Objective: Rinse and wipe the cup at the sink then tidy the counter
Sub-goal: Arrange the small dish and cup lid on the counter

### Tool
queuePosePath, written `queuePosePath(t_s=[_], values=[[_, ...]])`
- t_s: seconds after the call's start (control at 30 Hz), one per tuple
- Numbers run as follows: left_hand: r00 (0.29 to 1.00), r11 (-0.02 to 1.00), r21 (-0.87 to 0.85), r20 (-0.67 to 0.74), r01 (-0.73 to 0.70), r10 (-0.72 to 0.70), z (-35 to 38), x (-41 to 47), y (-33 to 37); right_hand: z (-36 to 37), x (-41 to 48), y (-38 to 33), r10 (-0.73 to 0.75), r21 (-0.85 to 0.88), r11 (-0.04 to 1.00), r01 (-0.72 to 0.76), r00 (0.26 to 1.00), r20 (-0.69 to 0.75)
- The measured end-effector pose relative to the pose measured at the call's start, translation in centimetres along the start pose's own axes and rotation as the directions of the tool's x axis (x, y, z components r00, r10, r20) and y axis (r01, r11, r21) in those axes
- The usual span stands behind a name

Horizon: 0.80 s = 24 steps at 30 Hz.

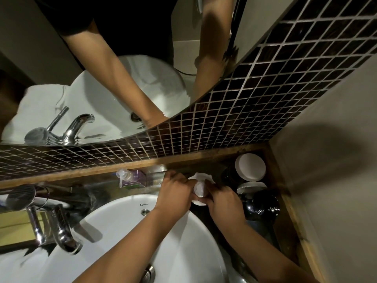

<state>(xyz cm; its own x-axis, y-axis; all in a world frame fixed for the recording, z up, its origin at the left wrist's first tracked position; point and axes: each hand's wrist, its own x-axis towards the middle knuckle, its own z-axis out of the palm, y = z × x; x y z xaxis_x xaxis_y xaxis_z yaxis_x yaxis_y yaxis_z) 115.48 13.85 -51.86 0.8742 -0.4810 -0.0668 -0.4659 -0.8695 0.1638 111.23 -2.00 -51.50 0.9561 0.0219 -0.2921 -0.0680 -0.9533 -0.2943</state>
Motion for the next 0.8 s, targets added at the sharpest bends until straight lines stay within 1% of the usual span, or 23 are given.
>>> queuePosePath(t_s=[0.2,0.3,0.37,0.43,0.53,0.7,0.73,0.8], values=[[1.0,1.0,0.019,-0.011,0.006,-0.006,0.4,0.1,0.1,-0.1,0.1,-0.2,-0.023,-0.106,0.994,0.025,1.0,0.019],[1.0,0.998,0.064,-0.006,-0.023,0.023,0.5,0.1,0.4,0.0,0.0,-0.2,-0.028,-0.161,0.987,0.029,1.0,0.01],[0.999,0.994,0.106,-0.021,-0.023,0.026,0.6,0.1,0.6,-0.3,-0.2,-0.7,-0.012,-0.197,0.98,0.015,1.0,0.014],[1.0,0.994,0.112,-0.024,-0.011,0.014,0.8,0.0,0.6,-0.1,-0.3,-0.9,0.003,-0.227,0.974,0.002,1.0,0.018],[1.0,0.997,0.073,0.005,0.006,-0.006,1.1,-0.4,0.6,0.2,-0.4,-1.0,-0.017,-0.211,0.977,0.006,0.999,-0.047],[0.998,0.998,0.056,0.061,0.02,-0.023,0.8,-0.6,0.7,0.2,-0.8,-1.1,-0.022,-0.232,0.973,0.01,0.999,-0.045],[0.998,0.999,0.029,0.062,0.022,-0.023,0.8,-0.7,0.6,0.3,-0.9,-1.1,-0.021,-0.238,0.971,0.012,0.999,-0.035],[0.998,0.996,-0.082,0.046,0.038,-0.034,0.9,-1.0,0.6,0.5,-1.0,-1.1,-0.025,-0.247,0.969,0.017,0.999,-0.029]])
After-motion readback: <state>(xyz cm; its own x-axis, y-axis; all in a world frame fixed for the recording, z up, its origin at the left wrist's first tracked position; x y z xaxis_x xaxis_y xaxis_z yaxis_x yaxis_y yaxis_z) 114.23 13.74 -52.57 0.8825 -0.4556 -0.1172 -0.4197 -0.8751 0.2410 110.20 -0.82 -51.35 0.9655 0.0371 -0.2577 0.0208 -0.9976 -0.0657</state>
